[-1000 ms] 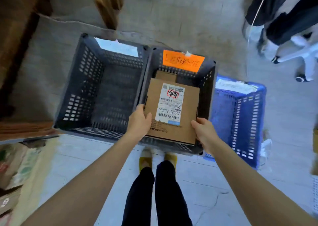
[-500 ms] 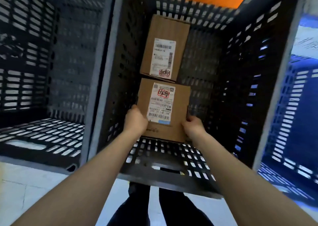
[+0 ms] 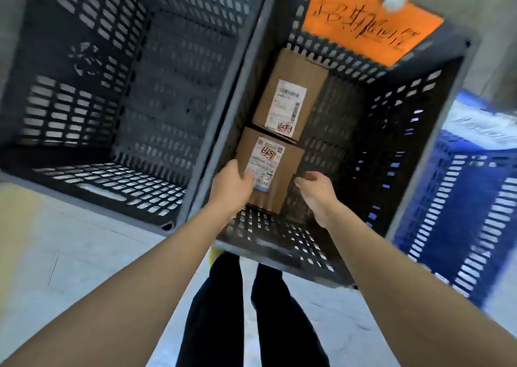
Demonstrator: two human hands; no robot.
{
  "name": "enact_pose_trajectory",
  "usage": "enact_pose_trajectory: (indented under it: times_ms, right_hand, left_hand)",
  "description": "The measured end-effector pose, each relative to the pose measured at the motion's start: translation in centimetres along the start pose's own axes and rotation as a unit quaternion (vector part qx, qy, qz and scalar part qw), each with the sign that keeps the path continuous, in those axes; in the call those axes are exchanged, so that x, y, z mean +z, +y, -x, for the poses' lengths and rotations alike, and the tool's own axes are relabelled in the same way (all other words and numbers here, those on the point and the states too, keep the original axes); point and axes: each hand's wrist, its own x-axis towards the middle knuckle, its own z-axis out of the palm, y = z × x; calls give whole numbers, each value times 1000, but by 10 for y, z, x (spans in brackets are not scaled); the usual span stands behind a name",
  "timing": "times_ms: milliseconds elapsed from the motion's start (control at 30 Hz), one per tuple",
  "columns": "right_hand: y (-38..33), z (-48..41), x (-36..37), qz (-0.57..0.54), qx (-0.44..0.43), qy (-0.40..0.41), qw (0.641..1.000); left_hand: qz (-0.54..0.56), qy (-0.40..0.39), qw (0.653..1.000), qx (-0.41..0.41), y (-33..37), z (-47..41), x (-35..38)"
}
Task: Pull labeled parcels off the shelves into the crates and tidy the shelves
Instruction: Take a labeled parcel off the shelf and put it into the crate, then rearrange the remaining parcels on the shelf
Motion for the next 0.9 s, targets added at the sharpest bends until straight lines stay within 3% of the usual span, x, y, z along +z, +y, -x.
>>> enact_pose_trajectory:
  times_ms: [200,300,500,633,733,900]
  right_hand:
    - [-113,170,-40,44,-125,-27,991]
    - [-162,264,-41,91,-235,-66,965]
    - [-227,452,-15,185,-449,-150,862]
    - [-239,569,4,187,-549,-192,792]
    - [-232,648,15,225,-610,-220,727]
    - [-217,748,41,255,-666,-262,650]
  left_hand:
    - [125,53,990,25,57,121,-123]
    - [206,120,971,27,70,188,-198]
    - [336,275,898,61,67,336,-319]
    - [381,371,844,72,52,434,-373]
    - [383,442,806,90,26,505,-401]
    - [390,524,750,105,-25,605,-437]
